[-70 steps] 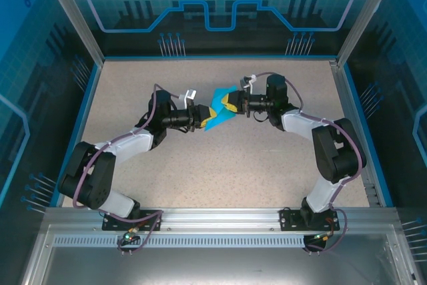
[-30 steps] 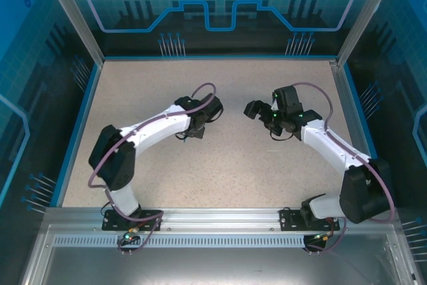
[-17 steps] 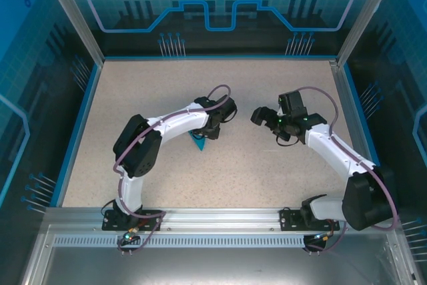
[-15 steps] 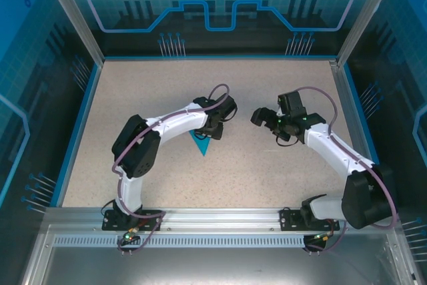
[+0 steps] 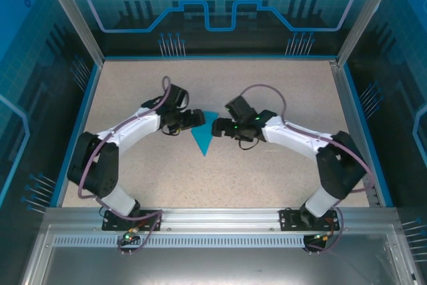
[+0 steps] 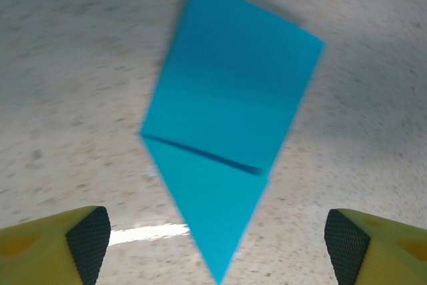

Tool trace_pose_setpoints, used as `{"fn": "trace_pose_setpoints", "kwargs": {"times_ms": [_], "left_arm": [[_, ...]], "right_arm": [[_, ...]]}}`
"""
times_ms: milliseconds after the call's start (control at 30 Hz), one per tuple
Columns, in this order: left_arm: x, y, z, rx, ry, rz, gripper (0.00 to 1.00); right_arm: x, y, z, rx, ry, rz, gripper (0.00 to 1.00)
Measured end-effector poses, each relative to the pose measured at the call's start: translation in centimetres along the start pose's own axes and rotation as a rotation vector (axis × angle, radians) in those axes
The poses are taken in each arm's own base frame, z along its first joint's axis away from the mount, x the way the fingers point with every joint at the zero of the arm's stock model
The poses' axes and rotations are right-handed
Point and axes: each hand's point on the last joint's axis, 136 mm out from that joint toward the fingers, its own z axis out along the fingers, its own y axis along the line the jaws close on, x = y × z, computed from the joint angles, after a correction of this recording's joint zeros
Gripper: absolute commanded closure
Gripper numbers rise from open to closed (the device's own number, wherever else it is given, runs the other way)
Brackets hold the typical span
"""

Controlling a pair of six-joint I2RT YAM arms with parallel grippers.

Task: Fold a paper plane with a square sheet of paper (pick it up from the middle)
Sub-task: Turn over the paper at the center of the table, then rotate the paper at the center of the table.

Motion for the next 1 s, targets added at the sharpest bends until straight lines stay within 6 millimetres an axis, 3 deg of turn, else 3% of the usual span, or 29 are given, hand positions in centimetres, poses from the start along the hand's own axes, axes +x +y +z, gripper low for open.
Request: {"fn": "trace_pose_setpoints", "kwargs": {"times_ms": [167, 333, 500, 767, 1000], "left_arm": [[0.8, 5.5, 0.7, -0.015, -0.002, -0.192, 0.11], [0.5, 7.9, 0.2, -0.017, -0.041, -0.298, 0.07], [-0.5, 8.2, -0.4, -0.002, -0.082, -0.319, 0.06], [-0.1, 8.5, -0.2, -0.003, -0.077, -0.321, 0.06], [-0.1, 8.1, -0.2, 0.015, -0.069, -0.318, 0.03]], "right_arm": [[2.1, 4.1, 3.4, -0.061, 0.038, 0.005, 0.35], [3.0, 7.2, 6.0, -0.106, 0.079, 0.013, 0.57], [2.7, 8.5, 7.9, -0.111, 0.091, 0.024, 0.59], [4.3, 6.5, 10.2, -0.03, 0.148, 0.011, 0.58], [5.2, 5.7, 9.9, -0.067, 0.196, -0.162, 0.55]]}}
